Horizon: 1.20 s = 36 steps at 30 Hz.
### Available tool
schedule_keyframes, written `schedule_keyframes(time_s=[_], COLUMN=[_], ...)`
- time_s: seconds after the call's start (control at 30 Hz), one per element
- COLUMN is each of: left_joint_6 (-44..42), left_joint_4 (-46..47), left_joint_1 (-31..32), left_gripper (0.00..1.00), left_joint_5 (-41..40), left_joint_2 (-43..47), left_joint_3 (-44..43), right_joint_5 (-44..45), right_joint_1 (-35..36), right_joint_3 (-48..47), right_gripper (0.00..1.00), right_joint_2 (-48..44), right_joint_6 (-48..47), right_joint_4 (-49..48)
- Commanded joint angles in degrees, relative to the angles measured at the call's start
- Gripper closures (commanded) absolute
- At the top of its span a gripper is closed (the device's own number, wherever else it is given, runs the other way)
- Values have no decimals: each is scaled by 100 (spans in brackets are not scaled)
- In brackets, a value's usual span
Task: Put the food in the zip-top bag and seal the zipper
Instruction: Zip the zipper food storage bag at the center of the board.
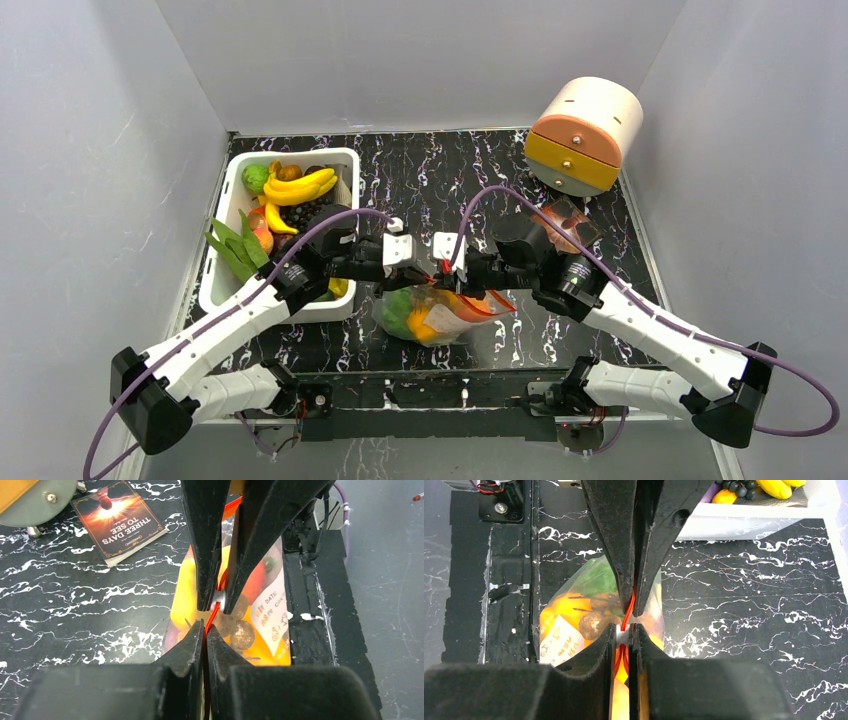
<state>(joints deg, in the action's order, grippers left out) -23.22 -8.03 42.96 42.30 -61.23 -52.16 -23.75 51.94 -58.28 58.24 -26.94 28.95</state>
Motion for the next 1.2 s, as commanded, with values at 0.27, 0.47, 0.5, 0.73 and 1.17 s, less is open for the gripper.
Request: schedule_keyframes(time_s=[0.27, 0.47, 0.5, 0.73, 1.17], left_joint_6=[49, 120, 143, 43, -32], left_joint_4=[208, -147, -70, -159, 230], left_joint_1=[-21, -220, -240, -501, -875], left_gripper=[100, 100, 100, 100, 100], left_joint_5=[-1119, -1656, -1692, -1823, -1738], left_joint_2=[714, 736, 774, 784, 742], left_joint_3=[105, -108, -77, -57, -80], right_joint_5=[665, 666, 620, 454, 761], right_joint_1=[-84, -528, -650, -1100, -1197], right_joint_3=[-2, 144, 191, 232, -47], right_gripper=[100, 100, 100, 100, 100], right_joint_2=[-412, -553, -601, -731, -877], right_joint_6=[160, 378, 400, 542, 514], right_joint_4=[-522, -245, -233, -22, 723])
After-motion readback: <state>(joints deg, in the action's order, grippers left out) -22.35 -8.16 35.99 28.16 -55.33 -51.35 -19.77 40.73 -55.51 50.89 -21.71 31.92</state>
